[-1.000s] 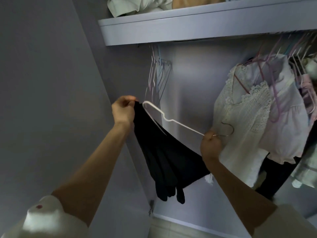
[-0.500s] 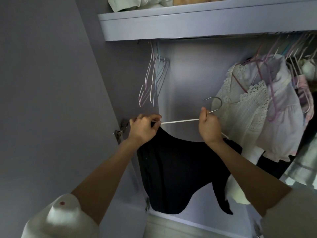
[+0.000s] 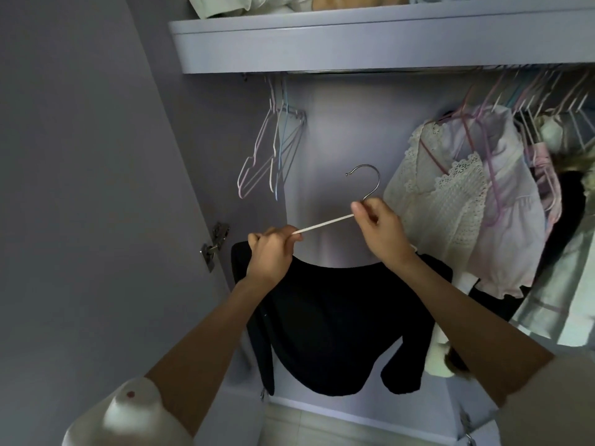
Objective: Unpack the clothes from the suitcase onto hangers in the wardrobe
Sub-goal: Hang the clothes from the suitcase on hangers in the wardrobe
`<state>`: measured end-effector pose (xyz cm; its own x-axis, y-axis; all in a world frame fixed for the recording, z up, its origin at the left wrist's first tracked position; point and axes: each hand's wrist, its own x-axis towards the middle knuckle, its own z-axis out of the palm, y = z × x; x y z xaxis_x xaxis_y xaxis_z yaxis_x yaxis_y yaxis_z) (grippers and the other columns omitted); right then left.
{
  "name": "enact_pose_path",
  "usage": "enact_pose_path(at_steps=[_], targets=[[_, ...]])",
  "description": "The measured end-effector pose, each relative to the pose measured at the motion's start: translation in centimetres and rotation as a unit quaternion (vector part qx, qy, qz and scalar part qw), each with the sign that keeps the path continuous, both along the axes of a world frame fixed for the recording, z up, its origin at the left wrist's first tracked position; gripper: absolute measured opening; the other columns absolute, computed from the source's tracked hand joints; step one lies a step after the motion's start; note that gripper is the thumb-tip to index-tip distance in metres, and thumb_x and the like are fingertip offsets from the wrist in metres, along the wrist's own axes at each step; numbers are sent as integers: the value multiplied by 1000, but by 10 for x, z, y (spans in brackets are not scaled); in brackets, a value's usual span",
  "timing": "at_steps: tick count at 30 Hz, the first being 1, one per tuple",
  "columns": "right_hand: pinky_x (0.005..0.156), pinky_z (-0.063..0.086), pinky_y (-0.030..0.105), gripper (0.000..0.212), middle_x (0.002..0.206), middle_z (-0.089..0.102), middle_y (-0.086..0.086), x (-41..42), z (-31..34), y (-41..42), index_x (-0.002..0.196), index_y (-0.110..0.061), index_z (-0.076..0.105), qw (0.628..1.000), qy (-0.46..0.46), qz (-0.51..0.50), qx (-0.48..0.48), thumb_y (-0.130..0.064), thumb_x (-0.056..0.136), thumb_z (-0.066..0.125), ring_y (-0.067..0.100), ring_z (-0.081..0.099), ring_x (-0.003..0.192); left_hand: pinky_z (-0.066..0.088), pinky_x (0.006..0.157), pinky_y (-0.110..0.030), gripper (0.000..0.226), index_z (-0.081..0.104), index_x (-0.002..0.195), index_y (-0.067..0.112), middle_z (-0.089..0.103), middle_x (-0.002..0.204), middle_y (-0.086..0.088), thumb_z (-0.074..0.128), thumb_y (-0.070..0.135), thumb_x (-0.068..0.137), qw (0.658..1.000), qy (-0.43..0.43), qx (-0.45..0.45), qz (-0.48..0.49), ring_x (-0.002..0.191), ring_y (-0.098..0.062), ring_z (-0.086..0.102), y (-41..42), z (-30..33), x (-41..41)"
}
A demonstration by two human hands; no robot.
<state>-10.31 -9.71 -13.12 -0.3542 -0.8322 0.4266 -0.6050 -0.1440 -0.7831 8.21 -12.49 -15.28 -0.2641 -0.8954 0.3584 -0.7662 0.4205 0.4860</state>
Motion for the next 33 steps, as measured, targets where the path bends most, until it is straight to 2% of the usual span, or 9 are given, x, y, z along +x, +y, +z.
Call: enact_pose_path(at_steps=[3, 6, 10, 15, 19, 22, 25, 30, 33], targets=[[91, 38, 29, 30, 108, 62, 14, -19, -12, 5, 112, 1, 58, 1000, 2, -13, 15, -20, 98, 41, 28, 57, 103, 11, 72, -24, 27, 67, 105, 12, 66, 89, -5, 42, 22, 98, 999, 29, -8, 15, 93, -24, 53, -2, -2, 3], [98, 38, 47, 50, 118, 60, 22, -43, -33, 7, 115, 1, 58, 984, 85, -146, 51, -30, 91, 26, 40, 54, 109, 12, 71, -24, 27, 67, 105, 11, 67, 85, -9, 43, 22, 98, 998, 48, -16, 34, 89, -27, 55, -8, -2, 10], [105, 27, 47, 40, 125, 52, 23, -59, -44, 11, 119, 2, 53, 953, 101, -149, 245, -20, 98, 27, 38, 44, 120, 17, 72, -27, 27, 67, 96, 8, 67, 78, -11, 43, 21, 98, 997, 35, -32, 53, 80, -31, 59, -16, -1, 18], [91, 38, 38, 23, 107, 60, 22, -60, -42, 18, 98, -1, 58, 954, 149, -61, 254, -9, 94, 37, 36, 55, 106, 28, 97, -36, 27, 67, 93, 5, 70, 82, -13, 44, 17, 98, 997, -8, -27, 78, 84, -33, 63, -22, -9, 24], [75, 39, 35, 15, 81, 52, 13, -68, -39, 27, 82, -7, 49, 961, 189, 30, 198, 0, 91, 39, 35, 57, 87, 33, 102, -48, 24, 68, 96, 4, 72, 82, -13, 47, 14, 96, 997, 4, -30, 66, 83, -35, 66, -30, -17, 29], [73, 37, 34, 13, 92, 57, 16, -71, -35, 28, 98, 1, 53, 949, 224, 54, 216, -6, 92, 44, 32, 55, 89, 26, 107, -49, 24, 68, 96, 6, 72, 86, -12, 46, 15, 97, 997, 7, -15, 79, 89, -35, 65, -32, -13, 27], [74, 40, 37, 11, 94, 61, 18, -77, -36, 26, 91, -5, 51, 942, 231, 52, 239, -10, 93, 42, 35, 58, 90, 12, 112, -45, 25, 65, 104, 10, 70, 96, -14, 42, 18, 98, 995, -18, 28, 97, 101, -34, 60, -28, -7, 16], [74, 40, 33, 19, 97, 63, 20, -88, -36, 33, 100, 1, 57, 943, 210, -24, 257, -6, 90, 43, 36, 59, 93, 35, 98, -43, 35, 49, 127, 3, 49, 121, -23, 49, 9, 92, 995, 56, 72, 32, 113, -41, 48, -28, -4, -8], [77, 42, 32, 21, 101, 65, 20, -94, -36, 37, 103, 1, 59, 937, 178, -58, 296, -7, 91, 43, 35, 60, 95, 33, 100, -38, 40, 44, 132, 3, 41, 130, -21, 49, 7, 92, 991, 84, 100, 19, 118, -41, 44, -28, -2, -18]])
